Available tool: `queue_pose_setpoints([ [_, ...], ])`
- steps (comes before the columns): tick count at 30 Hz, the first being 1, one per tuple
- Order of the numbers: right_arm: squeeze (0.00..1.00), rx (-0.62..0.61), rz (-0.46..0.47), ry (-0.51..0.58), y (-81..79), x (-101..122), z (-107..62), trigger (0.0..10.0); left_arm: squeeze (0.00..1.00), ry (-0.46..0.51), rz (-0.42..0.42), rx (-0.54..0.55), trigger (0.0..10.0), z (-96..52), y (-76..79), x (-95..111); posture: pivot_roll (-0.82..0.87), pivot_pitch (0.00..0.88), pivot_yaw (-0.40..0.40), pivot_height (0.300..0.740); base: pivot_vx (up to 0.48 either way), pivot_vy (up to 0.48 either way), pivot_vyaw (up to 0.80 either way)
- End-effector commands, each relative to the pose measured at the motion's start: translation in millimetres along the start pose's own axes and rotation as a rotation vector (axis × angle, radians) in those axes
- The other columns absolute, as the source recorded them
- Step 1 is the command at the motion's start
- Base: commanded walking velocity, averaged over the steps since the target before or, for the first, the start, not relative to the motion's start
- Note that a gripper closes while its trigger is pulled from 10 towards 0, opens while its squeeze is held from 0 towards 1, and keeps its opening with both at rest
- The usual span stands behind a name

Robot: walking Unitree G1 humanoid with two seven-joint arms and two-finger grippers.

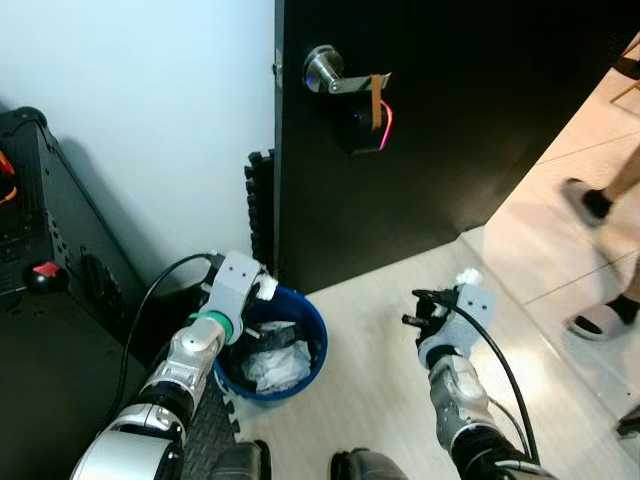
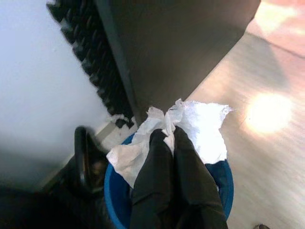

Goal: Clean up the room

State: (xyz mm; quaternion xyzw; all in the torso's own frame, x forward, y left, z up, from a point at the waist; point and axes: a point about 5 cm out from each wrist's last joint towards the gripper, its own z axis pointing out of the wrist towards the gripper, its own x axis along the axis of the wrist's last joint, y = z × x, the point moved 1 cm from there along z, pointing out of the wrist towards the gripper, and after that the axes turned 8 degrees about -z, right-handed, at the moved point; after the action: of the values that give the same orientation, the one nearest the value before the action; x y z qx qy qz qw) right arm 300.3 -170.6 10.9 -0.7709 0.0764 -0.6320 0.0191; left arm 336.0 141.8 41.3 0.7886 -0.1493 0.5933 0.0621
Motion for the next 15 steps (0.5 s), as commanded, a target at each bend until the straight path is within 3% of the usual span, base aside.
queue_pose_setpoints([
  [1, 0.0, 0.014, -0.002, 0.025, -4.7, 4.1, 1.2, 10.0, 0.0, 0.026, 0.003, -0.037, 10.0, 4.0, 7.2, 9.1, 0.06, 0.129, -0.001, 0.74, 0.0, 0.0, 0.0],
  [9, 0.0, 0.039, 0.003, 0.08, -12.3, 17.2, 6.7, 10.0, 0.0, 0.136, -0.013, -0.034, 10.0, 15.4, 12.6, 47.4, 0.07, 0.162, 0.001, 0.74, 0.0, 0.0, 0.0],
  [15, 0.0, 0.041, 0.007, 0.079, -12.3, 16.2, 5.8, 10.0, 0.0, 0.138, -0.017, -0.006, 10.0, 14.6, 12.3, 45.7, 0.07, 0.169, 0.0, 0.74, 0.0, -0.466, 0.0],
])
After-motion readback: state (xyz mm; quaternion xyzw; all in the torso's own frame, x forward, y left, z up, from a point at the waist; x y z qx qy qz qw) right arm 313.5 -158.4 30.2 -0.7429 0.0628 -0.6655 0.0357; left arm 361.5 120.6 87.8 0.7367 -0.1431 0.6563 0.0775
